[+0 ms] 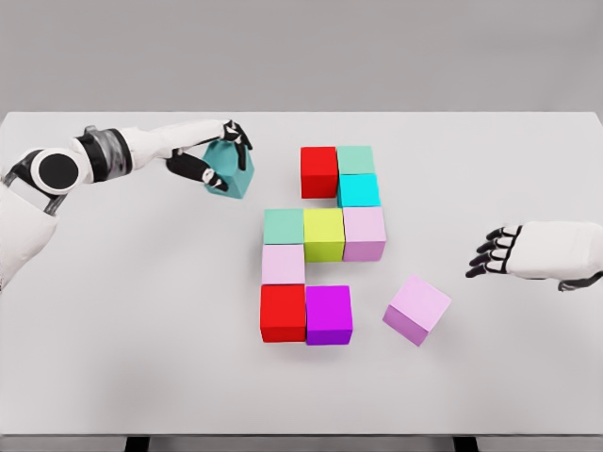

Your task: Assemble the squares on the desktop into the number 2

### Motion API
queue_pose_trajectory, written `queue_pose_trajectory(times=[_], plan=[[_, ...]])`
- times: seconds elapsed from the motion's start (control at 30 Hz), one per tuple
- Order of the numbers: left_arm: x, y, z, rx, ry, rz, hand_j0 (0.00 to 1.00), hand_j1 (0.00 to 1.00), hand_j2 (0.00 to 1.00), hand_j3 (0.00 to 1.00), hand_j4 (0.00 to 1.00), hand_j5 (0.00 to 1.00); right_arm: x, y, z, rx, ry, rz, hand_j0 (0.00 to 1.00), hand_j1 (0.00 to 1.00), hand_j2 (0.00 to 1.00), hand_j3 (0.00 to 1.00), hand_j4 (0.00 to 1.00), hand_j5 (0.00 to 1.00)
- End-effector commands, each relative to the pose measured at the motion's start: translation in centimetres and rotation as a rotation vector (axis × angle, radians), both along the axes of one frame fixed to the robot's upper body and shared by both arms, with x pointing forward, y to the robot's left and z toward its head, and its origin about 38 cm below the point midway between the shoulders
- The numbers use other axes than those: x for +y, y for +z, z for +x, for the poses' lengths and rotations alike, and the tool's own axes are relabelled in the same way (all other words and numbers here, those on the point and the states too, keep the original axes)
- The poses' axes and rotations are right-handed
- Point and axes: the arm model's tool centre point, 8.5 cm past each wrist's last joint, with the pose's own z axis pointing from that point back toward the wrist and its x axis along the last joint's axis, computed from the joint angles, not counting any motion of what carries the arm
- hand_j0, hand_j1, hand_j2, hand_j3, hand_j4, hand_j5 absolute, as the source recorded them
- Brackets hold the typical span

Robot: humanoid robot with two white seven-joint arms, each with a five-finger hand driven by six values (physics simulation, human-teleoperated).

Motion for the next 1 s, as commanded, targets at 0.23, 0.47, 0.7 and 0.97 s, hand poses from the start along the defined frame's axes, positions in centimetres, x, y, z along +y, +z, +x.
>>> queue_pose_trajectory(times=[0.23,0.47,0.7,0.97], plan=[[-2.4,-0.5,2.1,0.037,0.103,-0.085,0.37,0.37,0.37,0.37,0.37,0.37,0.4,-3.5,-1.8,0.107,0.012,-0.002,1.00,1.00,1.00,1.00,1.00,1.00],[-3.5,-1.3,2.2,0.055,0.123,-0.099,0.38,0.38,0.38,0.38,0.38,0.38,1.7,-4.6,-1.9,0.129,0.036,0.025,1.00,1.00,1.00,1.00,1.00,1.00],[-3.4,-3.3,3.0,0.105,0.168,-0.088,0.39,0.39,0.39,0.39,0.39,0.39,2.7,-4.6,-1.6,0.121,0.051,0.049,1.00,1.00,1.00,1.00,1.00,1.00],[-4.7,-3.9,3.7,0.117,0.172,-0.071,0.39,0.39,0.39,0.39,0.39,0.39,3.6,-3.6,-0.6,0.083,0.068,0.070,1.00,1.00,1.00,1.00,1.00,1.00]])
